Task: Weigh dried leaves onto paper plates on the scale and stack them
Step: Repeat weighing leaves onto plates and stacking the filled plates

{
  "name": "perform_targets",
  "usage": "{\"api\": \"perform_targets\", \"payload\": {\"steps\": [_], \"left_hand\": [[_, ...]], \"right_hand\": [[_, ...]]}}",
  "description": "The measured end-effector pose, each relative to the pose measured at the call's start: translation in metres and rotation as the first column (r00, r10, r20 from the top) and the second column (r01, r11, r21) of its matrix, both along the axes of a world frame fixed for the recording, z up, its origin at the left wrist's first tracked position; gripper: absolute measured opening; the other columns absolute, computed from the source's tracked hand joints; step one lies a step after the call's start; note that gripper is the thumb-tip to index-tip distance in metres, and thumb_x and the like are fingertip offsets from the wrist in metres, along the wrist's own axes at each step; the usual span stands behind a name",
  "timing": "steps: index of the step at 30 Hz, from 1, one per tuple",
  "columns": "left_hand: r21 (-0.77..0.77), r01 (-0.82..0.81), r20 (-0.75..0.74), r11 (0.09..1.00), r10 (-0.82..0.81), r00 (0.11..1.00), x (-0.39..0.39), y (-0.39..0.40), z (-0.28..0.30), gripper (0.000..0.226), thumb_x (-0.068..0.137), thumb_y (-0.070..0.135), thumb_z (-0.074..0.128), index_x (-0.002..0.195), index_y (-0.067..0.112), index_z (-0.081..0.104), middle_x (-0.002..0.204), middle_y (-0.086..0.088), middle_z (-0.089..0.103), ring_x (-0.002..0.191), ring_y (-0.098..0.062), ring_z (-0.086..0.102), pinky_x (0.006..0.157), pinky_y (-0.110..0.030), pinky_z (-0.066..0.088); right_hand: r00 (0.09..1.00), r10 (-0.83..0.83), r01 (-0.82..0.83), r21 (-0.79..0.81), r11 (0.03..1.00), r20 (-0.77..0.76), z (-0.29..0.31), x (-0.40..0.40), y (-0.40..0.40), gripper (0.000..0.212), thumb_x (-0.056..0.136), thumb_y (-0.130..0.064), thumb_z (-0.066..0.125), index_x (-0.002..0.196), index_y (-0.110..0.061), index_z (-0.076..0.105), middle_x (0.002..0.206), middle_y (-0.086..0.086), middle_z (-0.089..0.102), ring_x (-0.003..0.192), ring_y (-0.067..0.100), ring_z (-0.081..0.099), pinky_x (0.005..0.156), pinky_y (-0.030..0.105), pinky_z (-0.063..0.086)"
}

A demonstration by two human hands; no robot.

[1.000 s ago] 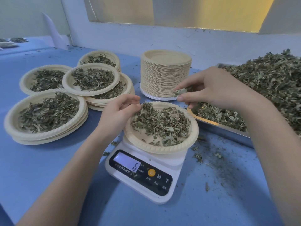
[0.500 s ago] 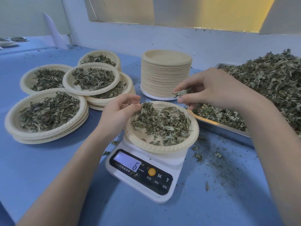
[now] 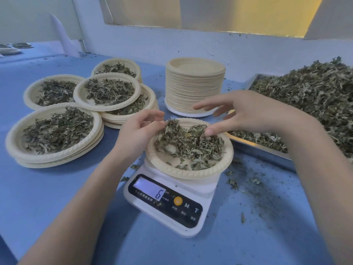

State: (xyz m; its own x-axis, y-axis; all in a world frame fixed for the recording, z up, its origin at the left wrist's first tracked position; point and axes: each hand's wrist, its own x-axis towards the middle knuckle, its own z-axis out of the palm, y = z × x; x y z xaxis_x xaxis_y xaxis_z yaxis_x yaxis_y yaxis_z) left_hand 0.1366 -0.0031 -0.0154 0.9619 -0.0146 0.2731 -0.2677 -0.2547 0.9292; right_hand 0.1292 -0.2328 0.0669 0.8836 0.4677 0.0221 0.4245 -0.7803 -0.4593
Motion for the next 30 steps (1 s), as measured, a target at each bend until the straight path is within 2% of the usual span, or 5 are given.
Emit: {"api": "perform_targets", "payload": {"steps": [9,17,21,24,30], "left_hand": [[0.021,-0.007,-0.016,1.000,0.008,1.000,-0.003,-0.001,0.003,0.041,0.067,0.034,0.058,0.106,0.023,0.067,0.090,0.017,0.064,0.097,-0.007,0.060,0.094,-0.028,0.046],[0.015,-0.008,-0.025,1.000,0.008,1.000,-0.003,-0.001,0.003,0.036,0.071,0.031,0.062,0.105,0.024,0.067,0.091,0.016,0.064,0.098,-0.007,0.060,0.091,-0.026,0.046],[0.028,-0.021,-0.018,0.999,0.022,1.000,-0.001,0.000,0.001,0.023,0.086,0.014,0.062,0.108,0.021,0.067,0.092,0.015,0.063,0.095,-0.005,0.060,0.086,-0.022,0.044],[0.034,-0.016,-0.017,0.999,0.017,1.000,-0.001,0.000,0.001,0.024,0.086,0.016,0.063,0.109,0.020,0.067,0.095,0.013,0.064,0.097,-0.006,0.060,0.087,-0.023,0.044],[0.050,-0.009,-0.036,0.999,0.011,0.999,-0.005,-0.006,0.000,0.022,0.089,0.016,0.059,0.109,0.020,0.066,0.105,0.002,0.067,0.100,-0.011,0.061,0.090,-0.026,0.046]], "right_hand": [[0.996,-0.079,0.080,-0.054,0.995,0.033,-0.001,0.006,-0.011,0.042,0.068,-0.053,0.072,0.108,-0.052,0.059,0.095,-0.030,0.054,0.092,-0.012,0.055,0.074,0.014,0.040],[0.997,-0.077,0.078,-0.075,0.994,0.021,-0.001,0.007,-0.010,0.045,0.066,-0.056,0.071,0.109,-0.048,0.061,0.099,-0.029,0.057,0.088,-0.015,0.054,0.077,0.014,0.041],[0.985,-0.031,0.006,-0.144,0.989,-0.171,0.001,0.001,-0.011,0.088,0.044,-0.073,0.073,0.125,-0.059,0.040,0.117,-0.038,0.045,0.100,-0.021,0.044,0.088,0.017,0.036],[0.944,0.011,-0.111,-0.285,0.952,-0.330,-0.003,-0.001,-0.009,0.132,0.028,-0.073,0.082,0.139,-0.061,0.011,0.147,-0.033,0.018,0.132,-0.008,0.023,0.106,0.022,0.022],[0.922,0.023,-0.145,-0.289,0.946,-0.386,-0.014,0.002,-0.001,0.149,0.029,-0.059,0.085,0.142,-0.054,-0.012,0.153,-0.028,-0.010,0.141,-0.003,-0.002,0.118,0.033,0.011]]}}
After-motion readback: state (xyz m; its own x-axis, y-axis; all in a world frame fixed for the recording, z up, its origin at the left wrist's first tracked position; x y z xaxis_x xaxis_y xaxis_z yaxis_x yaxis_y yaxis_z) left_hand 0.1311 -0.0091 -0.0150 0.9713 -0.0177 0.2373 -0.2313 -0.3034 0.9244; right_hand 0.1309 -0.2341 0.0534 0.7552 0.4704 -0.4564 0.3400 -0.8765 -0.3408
